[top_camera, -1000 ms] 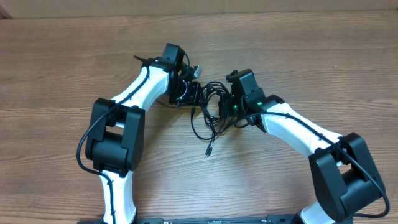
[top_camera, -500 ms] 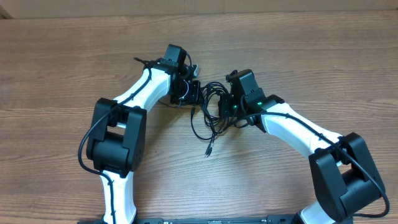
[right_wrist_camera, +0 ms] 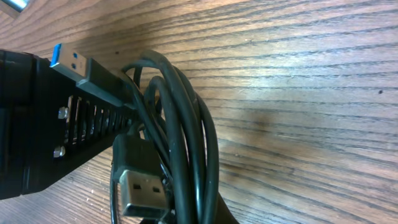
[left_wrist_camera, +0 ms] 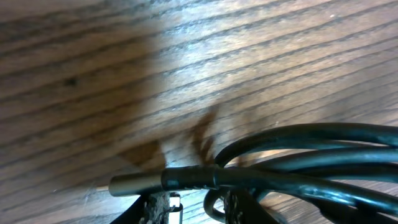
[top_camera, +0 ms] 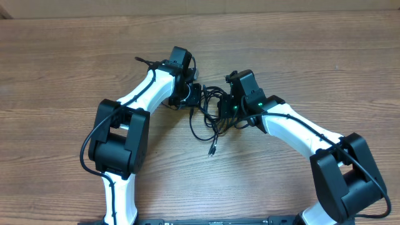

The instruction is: Untangle cables

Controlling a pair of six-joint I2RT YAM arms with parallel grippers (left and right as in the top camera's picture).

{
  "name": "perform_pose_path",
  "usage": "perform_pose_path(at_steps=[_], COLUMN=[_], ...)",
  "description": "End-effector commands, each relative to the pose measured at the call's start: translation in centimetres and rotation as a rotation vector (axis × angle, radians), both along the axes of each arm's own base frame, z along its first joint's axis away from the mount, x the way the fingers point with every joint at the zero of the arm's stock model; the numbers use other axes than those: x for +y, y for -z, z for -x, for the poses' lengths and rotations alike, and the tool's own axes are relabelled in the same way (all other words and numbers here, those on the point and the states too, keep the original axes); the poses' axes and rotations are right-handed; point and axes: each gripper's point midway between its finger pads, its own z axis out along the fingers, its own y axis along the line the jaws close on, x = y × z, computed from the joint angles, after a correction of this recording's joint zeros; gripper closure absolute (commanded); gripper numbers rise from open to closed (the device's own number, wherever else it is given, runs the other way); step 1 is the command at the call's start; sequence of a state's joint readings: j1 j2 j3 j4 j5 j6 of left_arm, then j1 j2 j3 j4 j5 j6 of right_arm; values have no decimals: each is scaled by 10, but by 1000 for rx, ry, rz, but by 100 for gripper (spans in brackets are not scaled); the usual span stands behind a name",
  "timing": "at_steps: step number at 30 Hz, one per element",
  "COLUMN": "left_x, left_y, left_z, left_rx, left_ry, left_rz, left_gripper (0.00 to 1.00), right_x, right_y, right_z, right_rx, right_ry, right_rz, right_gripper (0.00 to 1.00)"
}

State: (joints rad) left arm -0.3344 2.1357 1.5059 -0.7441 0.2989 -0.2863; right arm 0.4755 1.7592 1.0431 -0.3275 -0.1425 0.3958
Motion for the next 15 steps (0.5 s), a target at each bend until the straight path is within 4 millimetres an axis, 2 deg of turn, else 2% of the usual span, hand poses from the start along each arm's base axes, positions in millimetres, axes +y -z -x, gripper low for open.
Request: perform_pose_path(at_steps=[1,9,11,15], left_x=[60,80,74,42], left_y=[10,6,2,-15], left_z=[-12,-13,-12,-6], left_rx=[-14,57,69,79], left_ry=[-111,-189,-171,-53], left_rz=[-197,-75,-1,227], left_gripper=[72,74,73,72], right_x=[-9,-9,-9,-9], right_y=[-4,-4,-4,-4], right_z=[-5,-5,-5,-5], right_rx=[-24,-24,-25,-24], right_ry=[27,27,27,27], right_rz=[25,25,25,25], right_gripper=[96,96,96,96])
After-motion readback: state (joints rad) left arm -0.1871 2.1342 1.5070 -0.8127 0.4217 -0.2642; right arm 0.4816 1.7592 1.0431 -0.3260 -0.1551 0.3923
